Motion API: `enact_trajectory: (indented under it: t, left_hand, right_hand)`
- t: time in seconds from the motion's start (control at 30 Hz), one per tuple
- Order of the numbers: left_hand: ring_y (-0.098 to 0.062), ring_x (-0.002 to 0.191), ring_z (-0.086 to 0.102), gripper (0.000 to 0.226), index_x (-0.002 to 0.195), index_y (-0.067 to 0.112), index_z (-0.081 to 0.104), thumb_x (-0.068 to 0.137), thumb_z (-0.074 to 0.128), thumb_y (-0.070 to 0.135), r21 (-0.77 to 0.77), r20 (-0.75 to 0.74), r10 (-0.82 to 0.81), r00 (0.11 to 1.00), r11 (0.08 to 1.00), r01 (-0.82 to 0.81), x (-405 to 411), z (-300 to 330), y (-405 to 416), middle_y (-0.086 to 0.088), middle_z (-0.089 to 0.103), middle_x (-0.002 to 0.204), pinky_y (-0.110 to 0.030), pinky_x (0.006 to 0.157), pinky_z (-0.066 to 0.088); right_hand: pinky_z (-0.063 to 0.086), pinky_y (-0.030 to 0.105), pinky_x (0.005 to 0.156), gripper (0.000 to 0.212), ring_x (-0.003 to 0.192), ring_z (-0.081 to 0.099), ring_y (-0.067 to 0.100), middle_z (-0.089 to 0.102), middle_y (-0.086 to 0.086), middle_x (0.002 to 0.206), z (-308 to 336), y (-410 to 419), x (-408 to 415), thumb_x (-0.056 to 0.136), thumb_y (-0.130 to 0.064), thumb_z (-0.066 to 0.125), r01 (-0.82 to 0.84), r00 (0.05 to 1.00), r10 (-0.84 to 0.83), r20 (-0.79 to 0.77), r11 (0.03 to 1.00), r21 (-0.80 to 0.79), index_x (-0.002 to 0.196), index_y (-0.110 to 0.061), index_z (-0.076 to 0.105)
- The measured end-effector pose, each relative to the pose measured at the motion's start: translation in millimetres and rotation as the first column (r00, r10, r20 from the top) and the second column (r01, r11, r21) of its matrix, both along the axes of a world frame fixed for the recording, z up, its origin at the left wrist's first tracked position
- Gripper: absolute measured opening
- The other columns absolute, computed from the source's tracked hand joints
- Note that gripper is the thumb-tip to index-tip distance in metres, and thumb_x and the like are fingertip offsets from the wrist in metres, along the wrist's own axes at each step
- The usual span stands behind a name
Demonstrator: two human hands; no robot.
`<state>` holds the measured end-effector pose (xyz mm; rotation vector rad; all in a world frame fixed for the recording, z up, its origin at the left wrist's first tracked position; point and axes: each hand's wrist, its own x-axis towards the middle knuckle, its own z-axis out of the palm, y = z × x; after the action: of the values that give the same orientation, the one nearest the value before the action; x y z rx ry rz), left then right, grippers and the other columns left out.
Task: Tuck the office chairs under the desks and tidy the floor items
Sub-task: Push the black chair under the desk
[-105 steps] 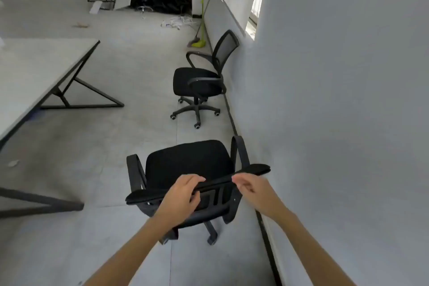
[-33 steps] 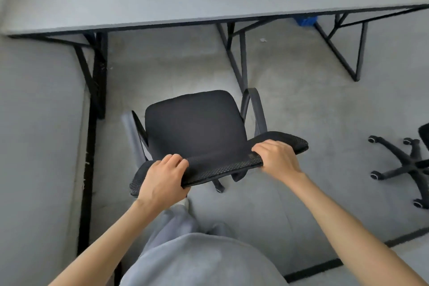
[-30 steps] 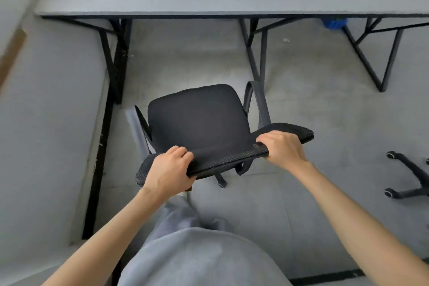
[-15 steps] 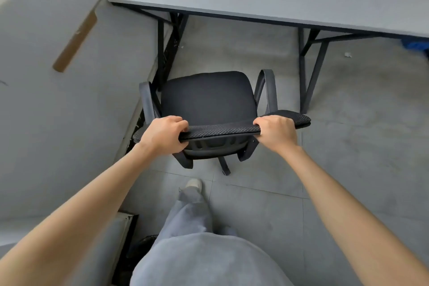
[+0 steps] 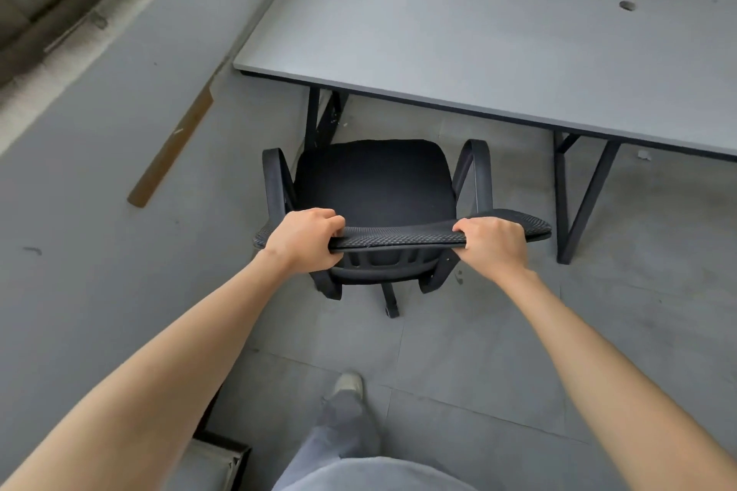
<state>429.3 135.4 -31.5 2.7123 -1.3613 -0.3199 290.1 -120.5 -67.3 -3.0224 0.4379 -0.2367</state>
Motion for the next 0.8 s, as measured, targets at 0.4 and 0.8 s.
enact_trajectory:
  t: [0.4, 0.8]
  left_hand:
    - [-0.020, 0.086, 0.056, 0.022, 0.094, 0.016, 0.059, 0.078, 0.060, 0.030, -0.002, -0.031, 0.035, 0.999, 0.999, -0.035, 139, 1, -51, 0.000, 0.060, 0.093, -0.030, 0.067, 0.046]
    - [-0.011, 0.075, 0.044, 0.019, 0.090, 0.017, 0.060, 0.075, 0.063, 0.028, -0.021, -0.013, 0.135, 0.991, 0.991, -0.136, 218, -1, -78, 0.003, 0.060, 0.088, -0.026, 0.059, 0.035]
  right_hand:
    - [0.034, 0.026, 0.060, 0.024, 0.086, 0.066, 0.025, 0.073, 0.000, 0.089, 9, -58, 155, 0.081, -0.031, 0.062, -0.066, 0.991, 0.063, -0.119, 0.998, -0.019, 0.103, -0.022, 0.069]
    - [0.033, 0.021, 0.051, 0.014, 0.063, 0.063, 0.025, 0.068, 0.001, 0.063, 3, -89, 242, 0.066, -0.024, 0.074, -0.080, 0.993, 0.082, -0.081, 0.996, 0.028, 0.078, -0.017, 0.071]
